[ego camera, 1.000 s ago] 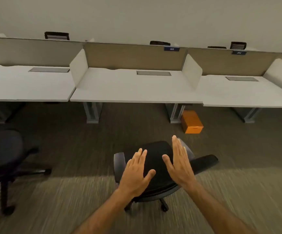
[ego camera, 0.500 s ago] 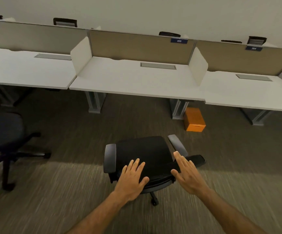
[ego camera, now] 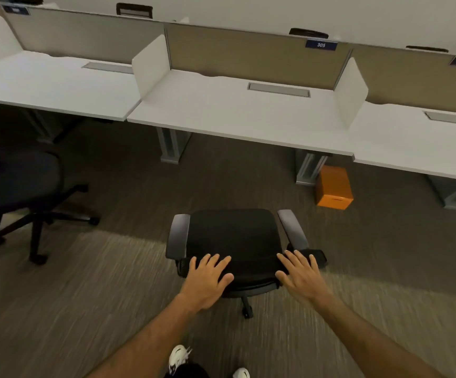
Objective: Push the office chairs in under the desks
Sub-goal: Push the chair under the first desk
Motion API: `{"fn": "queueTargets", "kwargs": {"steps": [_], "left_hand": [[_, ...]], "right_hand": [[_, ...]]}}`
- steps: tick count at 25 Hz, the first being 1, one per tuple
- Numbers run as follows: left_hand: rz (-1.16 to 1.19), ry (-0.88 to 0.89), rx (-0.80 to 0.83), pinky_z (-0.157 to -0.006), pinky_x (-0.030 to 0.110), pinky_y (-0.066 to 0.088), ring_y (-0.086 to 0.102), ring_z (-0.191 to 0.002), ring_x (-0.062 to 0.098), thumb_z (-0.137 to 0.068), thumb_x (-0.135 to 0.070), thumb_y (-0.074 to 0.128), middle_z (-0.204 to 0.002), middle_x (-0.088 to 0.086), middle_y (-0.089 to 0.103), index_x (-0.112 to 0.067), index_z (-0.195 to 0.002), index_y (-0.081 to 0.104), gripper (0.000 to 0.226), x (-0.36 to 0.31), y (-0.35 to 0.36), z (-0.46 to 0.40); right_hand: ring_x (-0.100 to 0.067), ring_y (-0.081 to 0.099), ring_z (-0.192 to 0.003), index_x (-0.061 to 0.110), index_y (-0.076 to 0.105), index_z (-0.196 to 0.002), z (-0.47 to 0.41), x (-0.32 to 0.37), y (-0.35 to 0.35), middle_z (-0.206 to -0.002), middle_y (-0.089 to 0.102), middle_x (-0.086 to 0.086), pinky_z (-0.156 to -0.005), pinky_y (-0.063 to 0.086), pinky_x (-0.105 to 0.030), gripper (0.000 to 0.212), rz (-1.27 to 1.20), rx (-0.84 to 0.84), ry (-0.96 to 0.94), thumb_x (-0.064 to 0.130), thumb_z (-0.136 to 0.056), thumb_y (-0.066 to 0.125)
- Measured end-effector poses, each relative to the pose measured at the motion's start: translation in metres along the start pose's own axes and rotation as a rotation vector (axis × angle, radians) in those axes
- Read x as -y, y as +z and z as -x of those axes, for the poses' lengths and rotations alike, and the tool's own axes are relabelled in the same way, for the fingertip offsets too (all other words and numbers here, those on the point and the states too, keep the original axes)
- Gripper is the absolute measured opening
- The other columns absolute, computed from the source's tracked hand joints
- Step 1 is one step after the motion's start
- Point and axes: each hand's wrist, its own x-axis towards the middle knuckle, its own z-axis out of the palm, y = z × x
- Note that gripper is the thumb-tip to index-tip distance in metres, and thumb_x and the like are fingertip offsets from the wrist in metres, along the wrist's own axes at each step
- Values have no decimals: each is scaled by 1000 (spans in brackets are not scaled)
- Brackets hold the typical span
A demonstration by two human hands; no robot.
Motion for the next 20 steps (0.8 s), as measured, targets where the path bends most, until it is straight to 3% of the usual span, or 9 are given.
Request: {"fn": "queueTargets", "kwargs": {"steps": [4, 9, 16, 20], "left_hand": [[-60, 22, 30, -119, 57, 19, 36, -145, 23, -98, -73, 13, -157, -2, 42, -39, -158, 24, 71, 8, -6, -11], [-132, 80, 20, -109, 47, 36, 52, -127, 19, -89, -85, 6, -143, -4, 54, -34, -154, 34, 87, 20, -9, -24], [-121, 71, -25, -105, 43, 40, 56, -121, 16, -90, -85, 9, -139, -6, 58, -31, -149, 43, 87, 28, -25, -50], [-147, 88, -33, -103, 41, 40, 57, -119, 16, -92, -81, 12, -137, -6, 59, -30, -148, 45, 83, 39, -48, -80]], "right_hand": [[-20, 24, -151, 32, 30, -157, -19, -6, -10, -159, 36, 5, -123, 4, -55, 61, 9, 24, -7, 61, -104, 23], [-20, 54, -122, 33, 52, -139, -39, -13, -12, -133, 60, 5, -108, 35, -47, 65, 150, -38, -93, 68, -99, 13], [-15, 61, -105, 35, 62, -124, -70, -15, -21, -114, 68, 9, -97, 43, -41, 67, 136, -157, -145, 69, -97, 10], [-17, 62, -107, 33, 63, -125, -100, -7, -32, -115, 68, 8, -97, 42, -42, 64, 139, -168, -125, 67, -98, 16]]}}
